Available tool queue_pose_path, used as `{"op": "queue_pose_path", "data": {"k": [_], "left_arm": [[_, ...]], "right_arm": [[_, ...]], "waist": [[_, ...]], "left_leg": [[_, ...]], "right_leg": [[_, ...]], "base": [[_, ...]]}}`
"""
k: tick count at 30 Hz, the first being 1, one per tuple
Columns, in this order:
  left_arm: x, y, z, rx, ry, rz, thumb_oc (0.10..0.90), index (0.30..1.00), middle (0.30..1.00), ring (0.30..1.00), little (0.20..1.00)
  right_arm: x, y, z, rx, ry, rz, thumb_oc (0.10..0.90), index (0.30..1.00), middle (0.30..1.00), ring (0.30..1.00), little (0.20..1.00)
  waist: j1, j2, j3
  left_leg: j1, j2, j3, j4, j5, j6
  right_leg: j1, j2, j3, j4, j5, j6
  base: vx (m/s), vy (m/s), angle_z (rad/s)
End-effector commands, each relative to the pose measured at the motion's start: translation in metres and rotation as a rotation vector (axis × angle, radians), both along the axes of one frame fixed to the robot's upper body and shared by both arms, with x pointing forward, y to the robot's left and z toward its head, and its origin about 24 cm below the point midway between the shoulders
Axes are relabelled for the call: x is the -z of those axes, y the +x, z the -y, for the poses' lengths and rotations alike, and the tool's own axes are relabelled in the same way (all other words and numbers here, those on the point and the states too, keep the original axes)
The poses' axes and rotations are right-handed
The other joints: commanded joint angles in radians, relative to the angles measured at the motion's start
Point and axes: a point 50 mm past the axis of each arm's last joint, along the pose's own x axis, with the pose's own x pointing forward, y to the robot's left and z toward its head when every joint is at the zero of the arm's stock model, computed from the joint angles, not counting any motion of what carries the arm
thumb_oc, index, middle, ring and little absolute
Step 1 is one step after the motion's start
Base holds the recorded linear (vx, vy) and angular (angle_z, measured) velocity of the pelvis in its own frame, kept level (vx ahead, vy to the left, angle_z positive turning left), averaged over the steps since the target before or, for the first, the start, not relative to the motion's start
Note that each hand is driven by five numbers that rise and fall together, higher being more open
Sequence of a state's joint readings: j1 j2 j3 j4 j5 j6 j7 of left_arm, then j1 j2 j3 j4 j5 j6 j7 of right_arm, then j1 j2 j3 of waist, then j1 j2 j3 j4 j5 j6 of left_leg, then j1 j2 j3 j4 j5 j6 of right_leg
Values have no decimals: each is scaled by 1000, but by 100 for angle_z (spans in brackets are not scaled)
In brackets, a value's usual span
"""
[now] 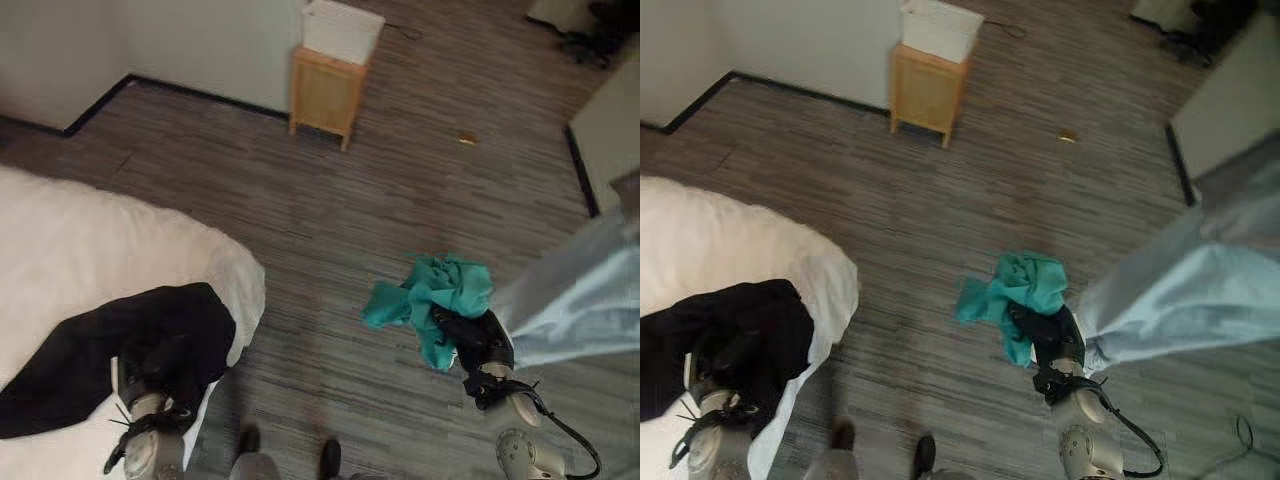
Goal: Pick up bed clothes into laundry basket.
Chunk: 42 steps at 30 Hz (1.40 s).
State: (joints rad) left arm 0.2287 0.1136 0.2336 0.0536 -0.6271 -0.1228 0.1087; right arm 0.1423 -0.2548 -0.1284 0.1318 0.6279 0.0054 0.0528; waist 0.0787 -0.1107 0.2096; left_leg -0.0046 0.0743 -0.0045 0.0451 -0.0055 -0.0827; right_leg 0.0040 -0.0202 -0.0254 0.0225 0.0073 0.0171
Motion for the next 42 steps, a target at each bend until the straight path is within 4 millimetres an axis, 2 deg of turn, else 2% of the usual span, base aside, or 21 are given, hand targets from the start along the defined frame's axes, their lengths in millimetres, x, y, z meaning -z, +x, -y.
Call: {"op": "queue_pose_path", "data": {"k": [1, 3, 4, 5, 10, 14, 15, 16, 17, 18, 21, 22, 24, 25, 26, 27, 29, 35, 36, 40, 42], "left_arm": [[-59, 25, -3, 90, 150, 277, 400, 300, 300, 300, 300], [-60, 28, 2, 113, 149, 278, 400, 300, 300, 300, 300], [-60, 32, 5, 115, 138, 279, 400, 300, 300, 300, 300], [-59, 31, 7, 117, 134, 275, 400, 300, 300, 300, 300], [-54, 27, 2, 106, 152, 232, 400, 300, 300, 300, 300], [-42, 20, 4, 116, 111, 187, 400, 300, 300, 300, 300], [-35, 46, 0, 260, 352, 1, 400, 300, 300, 300, 300], [-35, 46, 0, 245, 340, 8, 400, 300, 300, 300, 300], [-28, 43, 6, 258, 297, -4, 400, 300, 300, 300, 300], [-28, 42, 6, 259, 300, -4, 400, 300, 300, 300, 300], [-39, 45, 3, 246, 343, 28, 400, 300, 300, 300, 300], [-54, 51, 0, 223, 369, 86, 400, 300, 300, 300, 300], [-55, 51, 0, 223, 369, 88, 400, 300, 300, 300, 300], [-72, 57, -1, 215, 404, 152, 400, 300, 300, 300, 300], [-83, 59, 1, 216, 415, 201, 400, 300, 300, 300, 300], [-83, 59, 1, 216, 415, 201, 400, 300, 300, 300, 300], [-91, 59, 3, 215, 398, 252, 400, 300, 300, 300, 300], [-80, 59, 15, 253, 310, 243, 400, 300, 300, 300, 300], [-72, 58, 18, 262, 269, 222, 400, 300, 300, 300, 300], [-64, 54, 15, 235, 254, 187, 400, 300, 300, 300, 300], [-62, 50, 7, 189, 258, 173, 400, 300, 300, 300, 300]], "right_arm": [[-47, 10, 5, 5, -99, 235, 400, 300, 300, 300, 300], [-43, 7, 3, 7, -90, 218, 400, 300, 300, 300, 300], [-33, 2, 0, 23, -50, 188, 400, 300, 300, 300, 300], [-30, 1, -4, 18, -9, 184, 400, 300, 300, 300, 300], [-28, 0, -4, -12, -7, 162, 400, 300, 300, 300, 300], [-39, 9, -5, -21, -20, 212, 400, 300, 300, 300, 300], [-4, -8, 4, 96, 2, 23, 400, 300, 300, 300, 300], [-4, -6, 2, 88, -5, 22, 400, 300, 300, 300, 300], [-12, 3, 6, 83, -36, 41, 400, 300, 300, 300, 300], [-15, 6, 5, 90, -26, 60, 400, 300, 300, 300, 300], [-23, 12, 10, 79, -66, 84, 400, 300, 300, 300, 300], [-44, 24, 13, 57, -126, 160, 400, 300, 300, 300, 300], [-44, 24, 13, 57, -126, 161, 400, 300, 300, 300, 300], [-69, 34, 11, 48, -154, 272, 400, 300, 300, 300, 300], [-86, 41, 5, 42, -146, 353, 400, 300, 300, 300, 300], [-86, 41, 5, 42, -146, 354, 400, 300, 300, 300, 300], [-104, 46, -3, 24, -152, 439, 400, 300, 300, 300, 300], [-101, 45, -20, -44, -148, 437, 400, 300, 300, 300, 300], [-92, 42, -25, -67, -153, 398, 400, 300, 300, 300, 300], [-82, 37, -29, -77, -129, 361, 400, 300, 300, 300, 300], [-85, 35, -28, -66, -138, 376, 400, 300, 300, 300, 300]], "waist": [[-38, 60, -77], [-55, 69, -85], [-79, 77, -96], [-83, 79, -96], [-80, 78, -105], [-65, 78, -111], [-27, 104, -11], [-17, 99, -21], [-9, 95, -54], [-6, 94, -64], [7, 86, -82], [16, 79, -90], [15, 79, -88], [22, 78, -95], [25, 78, -99], [25, 78, -98], [28, 78, -106], [26, 78, -114], [24, 78, -114], [22, 77, -107], [23, 77, -94]], "left_leg": [[-27, -36, 123, 20, -10, 18], [-3, -48, 113, -20, -7, 25], [21, -40, 124, -49, 3, 21], [29, -40, 119, -58, 6, 22], [64, -42, 125, -97, 13, 25], [73, -42, 121, -94, 2, 29], [29, -44, 119, 1, -49, 43], [37, -44, 134, -8, -49, 38], [54, -41, 148, -36, -42, 34], [64, -41, 150, -44, -40, 33], [76, -40, 137, -52, -39, 30], [79, -39, 132, -49, -42, 29], [79, -39, 131, -49, -43, 29], [83, -40, 126, -50, -46, 30], [88, -41, 124, -58, -46, 31], [89, -41, 124, -58, -45, 31], [96, -43, 123, -73, -41, 32], [104, -47, 122, -95, -32, 35], [106, -47, 120, -98, -31, 36], [100, -51, 120, -84, -39, 42], [87, -53, 119, -65, -43, 45]], "right_leg": [[54, -56, -86, -105, -13, 96], [57, -52, -86, -103, -16, 95], [65, -51, -96, -97, -24, 91], [69, -51, -100, -95, -27, 90], [88, -50, -102, -102, -33, 88], [103, -54, -113, -101, -39, 91], [-29, -158, -203, 140, -61, 136], [-20, -171, -234, 114, -36, 143], [32, -156, -247, 48, -49, 140], [52, -153, -253, 28, -49, 139], [79, -148, -267, 12, -57, 135], [87, -150, -273, 12, -60, 134], [88, -150, -274, 12, -61, 134], [93, -153, -278, 13, -63, 135], [95, -154, -281, 17, -65, 136], [95, -154, -281, 17, -65, 136], [97, -155, -280, 13, -61, 137], [97, -153, -271, 3, -55, 136], [97, -152, -264, 0, -55, 135], [89, -153, -253, 8, -55, 135], [79, -156, -248, 16, -53, 136]], "base": [[37, 59, 1], [53, 43, 2], [71, 28, 0], [68, 26, 6], [38, -3, 2], [46, -6, 2], [14, -7, 8], [60, -16, 0], [86, -17, -4], [106, -18, -39], [35, -12, -21], [11, -7, 23], [10, -1, 11], [5, 17, 6], [5, 17, 5], [-11, 16, 5], [-10, 18, 6], [-9, 15, 3], [0, 0, 0], [0, 0, 0], [-25, 27, -1]]}}
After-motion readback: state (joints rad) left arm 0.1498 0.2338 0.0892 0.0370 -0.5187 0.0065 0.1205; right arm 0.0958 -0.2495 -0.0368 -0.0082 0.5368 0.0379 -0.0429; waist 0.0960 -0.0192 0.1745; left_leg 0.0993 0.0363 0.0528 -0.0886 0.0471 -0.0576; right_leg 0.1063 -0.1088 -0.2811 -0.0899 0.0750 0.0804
